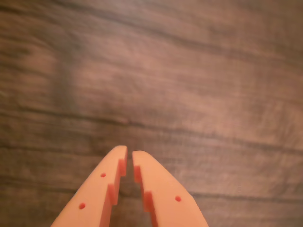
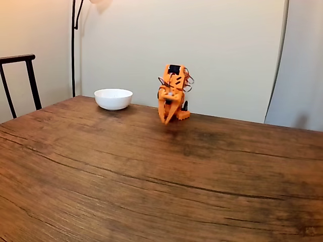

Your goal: Grasp the cube and drop it in the bowl

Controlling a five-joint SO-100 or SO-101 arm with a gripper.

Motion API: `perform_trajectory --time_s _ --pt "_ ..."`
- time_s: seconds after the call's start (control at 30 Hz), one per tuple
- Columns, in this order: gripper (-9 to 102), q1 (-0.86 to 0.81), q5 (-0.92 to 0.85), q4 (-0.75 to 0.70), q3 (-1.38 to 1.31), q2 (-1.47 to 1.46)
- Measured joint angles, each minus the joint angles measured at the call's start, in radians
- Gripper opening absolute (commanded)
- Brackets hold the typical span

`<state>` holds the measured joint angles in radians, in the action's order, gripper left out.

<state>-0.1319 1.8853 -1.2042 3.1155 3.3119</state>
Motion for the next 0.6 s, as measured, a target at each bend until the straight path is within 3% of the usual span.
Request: perform_trajectory --time_s 0.13,0.6 --pt "0 -0.044 0.009 -0.107 -0.003 0.017" --pt "0 -0.055 0.011 -0.115 -0.005 0.017"
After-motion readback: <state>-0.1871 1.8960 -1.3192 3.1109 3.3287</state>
